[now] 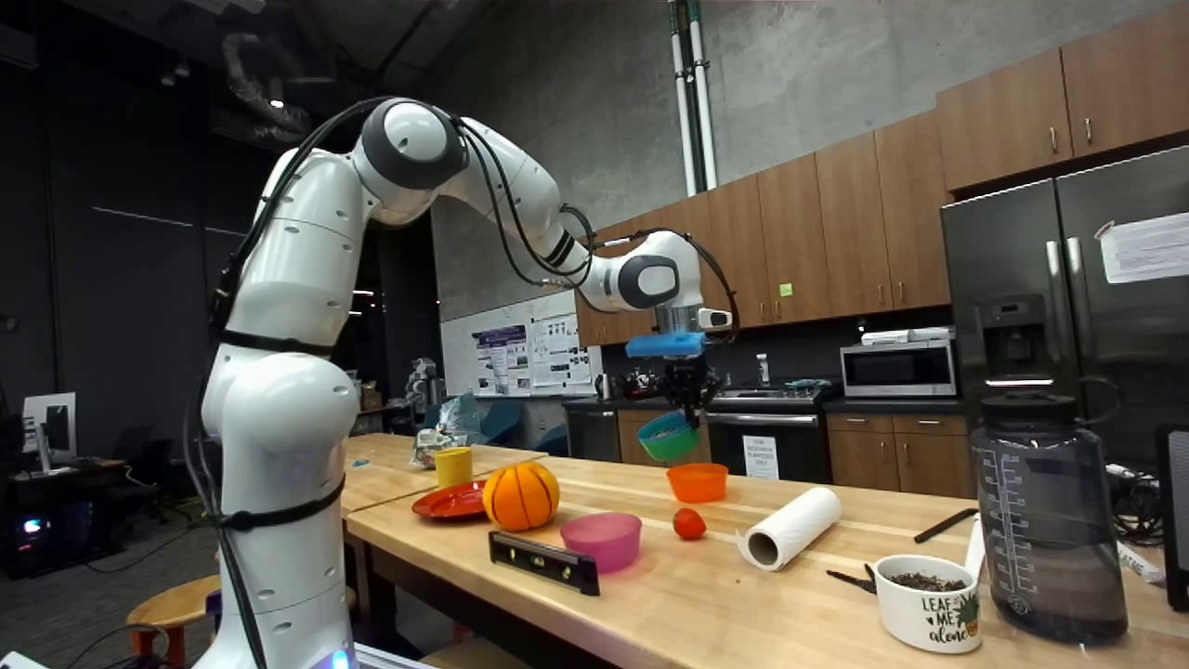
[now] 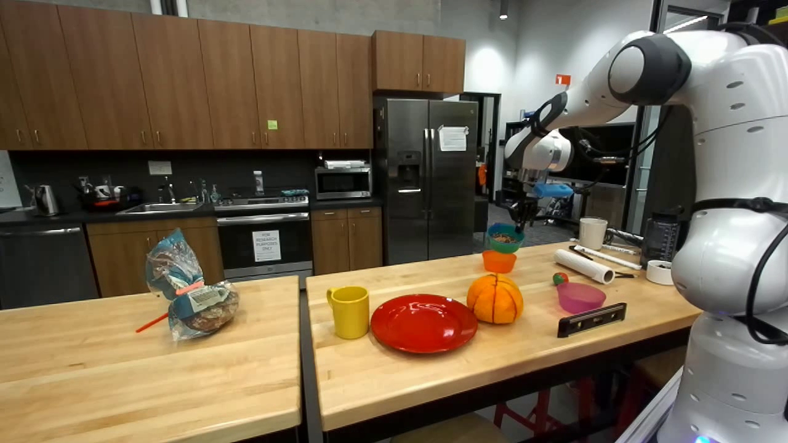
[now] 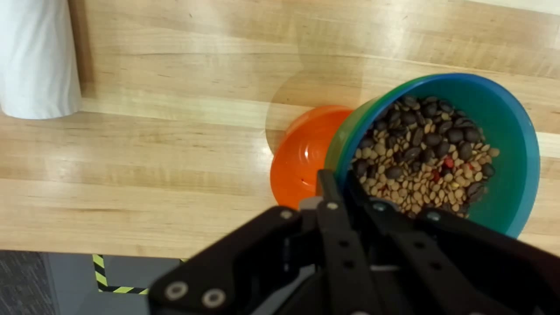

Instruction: Pour the objects from the green bowl into the orange bowl

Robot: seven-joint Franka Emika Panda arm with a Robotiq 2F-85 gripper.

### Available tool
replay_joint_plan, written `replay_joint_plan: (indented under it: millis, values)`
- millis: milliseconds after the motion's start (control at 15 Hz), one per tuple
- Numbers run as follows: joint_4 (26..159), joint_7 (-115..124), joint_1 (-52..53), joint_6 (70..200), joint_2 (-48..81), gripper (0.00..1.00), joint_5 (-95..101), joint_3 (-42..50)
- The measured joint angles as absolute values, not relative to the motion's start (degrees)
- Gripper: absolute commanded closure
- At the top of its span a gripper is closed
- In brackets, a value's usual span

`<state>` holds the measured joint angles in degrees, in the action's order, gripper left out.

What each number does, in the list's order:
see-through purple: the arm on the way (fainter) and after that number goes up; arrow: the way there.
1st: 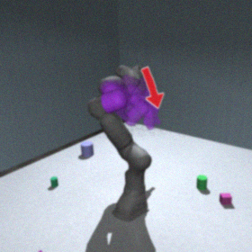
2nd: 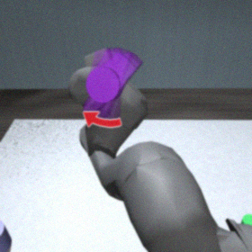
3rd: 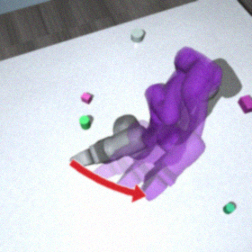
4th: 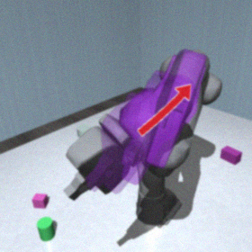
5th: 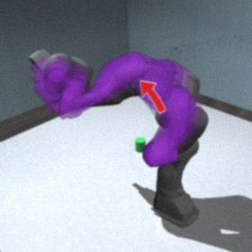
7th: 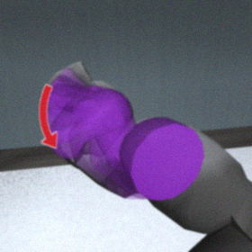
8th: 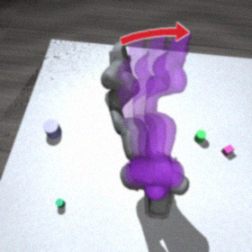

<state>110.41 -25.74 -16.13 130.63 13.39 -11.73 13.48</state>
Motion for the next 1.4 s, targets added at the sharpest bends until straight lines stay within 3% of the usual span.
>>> replay_joint_plan:
  millis: [1400]
  values:
    - [101.8, -23.9, -18.4, 133.0, 23.6, 0.99, -11.7, 11.5]
